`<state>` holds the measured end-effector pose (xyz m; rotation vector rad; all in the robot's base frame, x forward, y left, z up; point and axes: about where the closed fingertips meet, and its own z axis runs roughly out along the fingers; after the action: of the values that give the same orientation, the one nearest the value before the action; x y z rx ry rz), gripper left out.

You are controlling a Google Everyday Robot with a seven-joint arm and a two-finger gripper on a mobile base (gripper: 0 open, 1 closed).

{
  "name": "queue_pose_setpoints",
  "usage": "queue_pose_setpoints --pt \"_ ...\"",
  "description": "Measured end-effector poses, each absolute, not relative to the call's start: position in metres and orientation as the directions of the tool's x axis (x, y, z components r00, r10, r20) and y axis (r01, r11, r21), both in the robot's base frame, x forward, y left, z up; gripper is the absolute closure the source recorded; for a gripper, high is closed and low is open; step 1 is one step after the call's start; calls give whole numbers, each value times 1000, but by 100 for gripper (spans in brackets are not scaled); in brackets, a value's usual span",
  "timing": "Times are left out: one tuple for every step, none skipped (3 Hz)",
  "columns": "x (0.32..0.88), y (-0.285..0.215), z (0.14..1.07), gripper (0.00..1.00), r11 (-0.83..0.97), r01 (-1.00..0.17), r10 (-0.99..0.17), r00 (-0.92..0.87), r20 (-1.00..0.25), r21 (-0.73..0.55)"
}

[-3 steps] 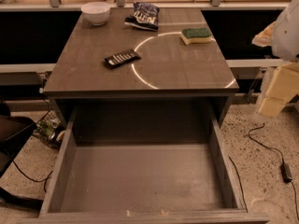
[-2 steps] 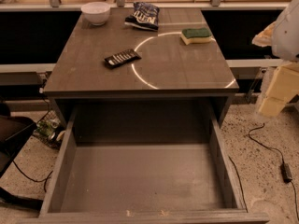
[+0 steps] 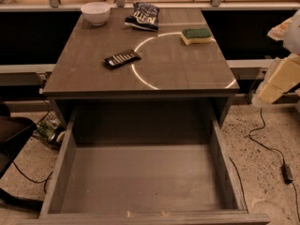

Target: Pick sponge

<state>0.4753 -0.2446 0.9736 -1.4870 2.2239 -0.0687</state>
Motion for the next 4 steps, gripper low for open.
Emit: queue_pose_setpoints --pt "525 -281 946 0 650 -724 -688 -431 -583 -231" --pt "557 -288 932 0 756 -633 -530 -446 -722 -164" --pt "594 -288 935 0 810 -567 -417 -376 -828 -150" --pt "608 -293 948 0 833 -522 -396 -337 -855 -180"
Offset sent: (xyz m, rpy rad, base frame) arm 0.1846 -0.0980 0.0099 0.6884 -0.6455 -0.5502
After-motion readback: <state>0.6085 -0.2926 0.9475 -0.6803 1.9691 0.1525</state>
